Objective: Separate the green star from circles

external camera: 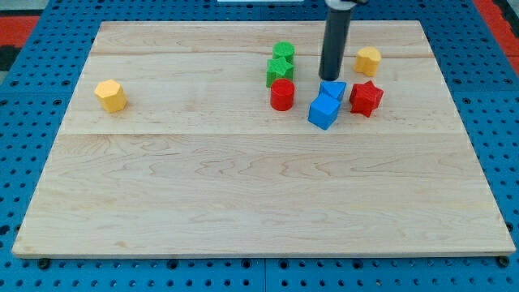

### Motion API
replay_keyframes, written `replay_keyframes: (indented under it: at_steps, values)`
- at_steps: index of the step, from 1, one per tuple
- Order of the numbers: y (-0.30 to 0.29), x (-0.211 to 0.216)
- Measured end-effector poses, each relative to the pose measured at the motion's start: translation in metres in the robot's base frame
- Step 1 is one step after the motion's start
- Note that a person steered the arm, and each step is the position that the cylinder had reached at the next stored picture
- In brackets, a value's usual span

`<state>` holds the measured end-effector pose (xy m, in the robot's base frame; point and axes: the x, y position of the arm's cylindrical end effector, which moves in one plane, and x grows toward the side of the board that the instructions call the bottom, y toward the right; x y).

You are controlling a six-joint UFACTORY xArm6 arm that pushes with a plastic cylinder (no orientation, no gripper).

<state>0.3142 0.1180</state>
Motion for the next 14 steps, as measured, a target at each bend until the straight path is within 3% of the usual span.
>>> replay_keyframes:
  at_steps: [1, 3, 6, 7, 10, 13, 14]
  values:
    - [-0.006, -0.008]
    - [-0.122, -0.004]
    - [-0.092, 0.058]
    - [-0.121, 0.064]
    - [-0.225, 0.024]
    - [-0.202, 0.119]
    - [-0.202, 0.120]
